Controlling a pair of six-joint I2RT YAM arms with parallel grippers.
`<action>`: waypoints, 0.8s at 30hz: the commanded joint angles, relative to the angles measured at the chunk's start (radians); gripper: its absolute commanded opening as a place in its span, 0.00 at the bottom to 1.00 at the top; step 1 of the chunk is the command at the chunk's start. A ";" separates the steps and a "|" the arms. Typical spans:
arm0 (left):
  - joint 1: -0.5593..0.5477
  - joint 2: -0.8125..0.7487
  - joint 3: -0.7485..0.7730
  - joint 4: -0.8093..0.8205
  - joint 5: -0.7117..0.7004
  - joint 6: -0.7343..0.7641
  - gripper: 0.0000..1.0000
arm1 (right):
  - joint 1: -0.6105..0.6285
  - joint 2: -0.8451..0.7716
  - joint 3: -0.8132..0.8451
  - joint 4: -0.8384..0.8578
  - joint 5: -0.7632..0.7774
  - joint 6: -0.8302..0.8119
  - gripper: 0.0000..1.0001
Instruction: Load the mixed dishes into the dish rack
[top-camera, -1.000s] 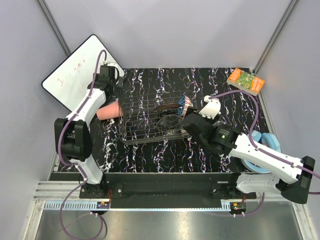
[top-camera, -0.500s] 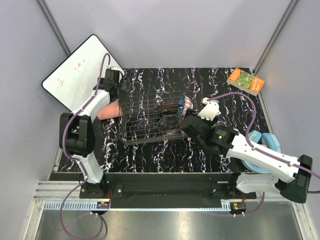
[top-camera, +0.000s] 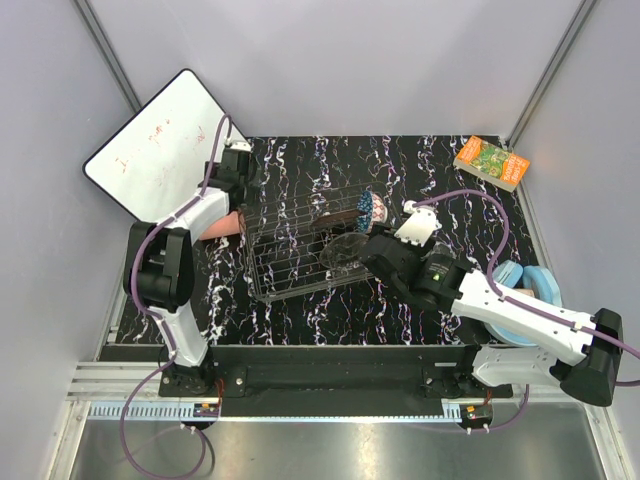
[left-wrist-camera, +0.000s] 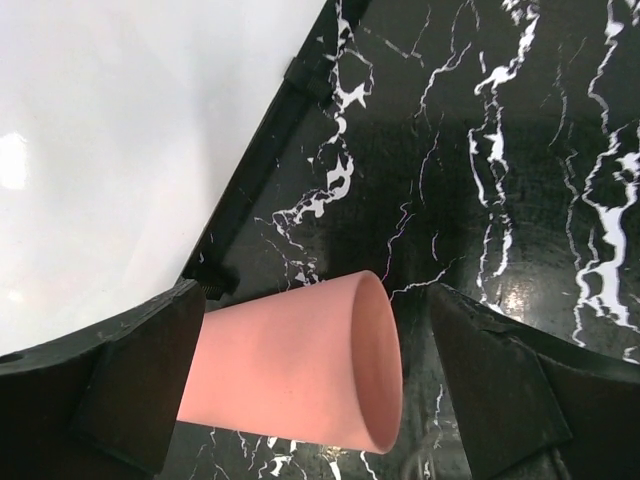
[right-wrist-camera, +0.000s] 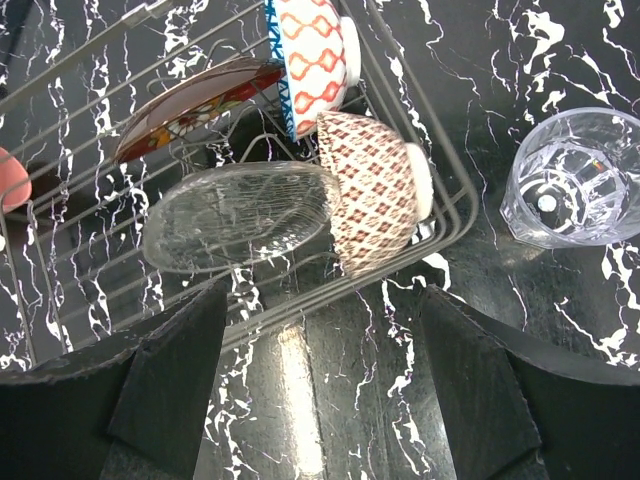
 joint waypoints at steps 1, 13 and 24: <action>-0.022 -0.035 -0.097 -0.054 -0.020 0.053 0.99 | 0.011 -0.012 -0.008 0.028 0.018 0.028 0.86; -0.037 -0.035 -0.108 -0.010 -0.152 0.133 0.97 | 0.009 -0.024 -0.033 0.031 0.010 0.040 0.86; -0.035 0.030 -0.028 -0.010 -0.213 0.165 0.93 | 0.009 -0.022 -0.045 0.037 -0.006 0.040 0.86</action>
